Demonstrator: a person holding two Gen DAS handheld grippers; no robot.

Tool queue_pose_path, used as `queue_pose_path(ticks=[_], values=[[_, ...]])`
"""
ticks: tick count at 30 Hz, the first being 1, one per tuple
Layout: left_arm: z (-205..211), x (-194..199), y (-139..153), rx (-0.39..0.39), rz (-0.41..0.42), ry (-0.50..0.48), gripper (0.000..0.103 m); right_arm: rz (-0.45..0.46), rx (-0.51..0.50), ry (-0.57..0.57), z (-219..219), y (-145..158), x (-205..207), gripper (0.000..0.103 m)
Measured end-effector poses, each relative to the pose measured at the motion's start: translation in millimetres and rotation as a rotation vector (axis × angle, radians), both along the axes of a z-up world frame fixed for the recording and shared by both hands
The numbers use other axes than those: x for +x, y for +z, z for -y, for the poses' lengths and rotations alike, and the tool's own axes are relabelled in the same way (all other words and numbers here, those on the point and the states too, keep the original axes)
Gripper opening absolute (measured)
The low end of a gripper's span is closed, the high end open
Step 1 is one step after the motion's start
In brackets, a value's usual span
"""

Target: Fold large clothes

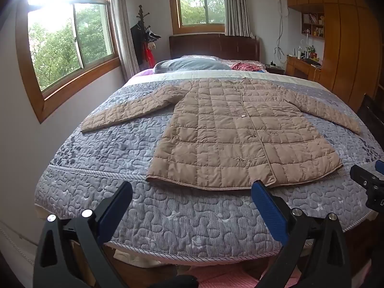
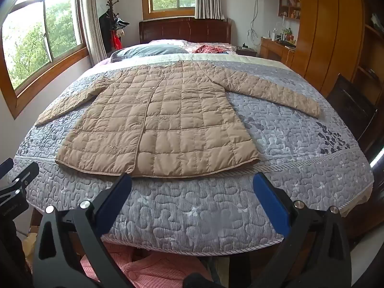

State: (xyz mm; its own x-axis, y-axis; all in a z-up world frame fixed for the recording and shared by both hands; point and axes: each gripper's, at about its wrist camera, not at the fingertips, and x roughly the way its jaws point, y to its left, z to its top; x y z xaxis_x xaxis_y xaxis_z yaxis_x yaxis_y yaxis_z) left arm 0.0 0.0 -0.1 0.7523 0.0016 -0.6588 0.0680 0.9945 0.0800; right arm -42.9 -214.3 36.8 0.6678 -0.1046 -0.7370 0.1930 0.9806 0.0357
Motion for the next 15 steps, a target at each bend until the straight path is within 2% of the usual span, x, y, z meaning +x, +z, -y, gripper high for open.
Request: queue_pose_path(ticks=[15], values=[[-0.2,-0.1,0.4,0.007,0.001,0.002,0.099,-0.001,0.000,0.000,-0.5,-2.2,1.1,0.100]])
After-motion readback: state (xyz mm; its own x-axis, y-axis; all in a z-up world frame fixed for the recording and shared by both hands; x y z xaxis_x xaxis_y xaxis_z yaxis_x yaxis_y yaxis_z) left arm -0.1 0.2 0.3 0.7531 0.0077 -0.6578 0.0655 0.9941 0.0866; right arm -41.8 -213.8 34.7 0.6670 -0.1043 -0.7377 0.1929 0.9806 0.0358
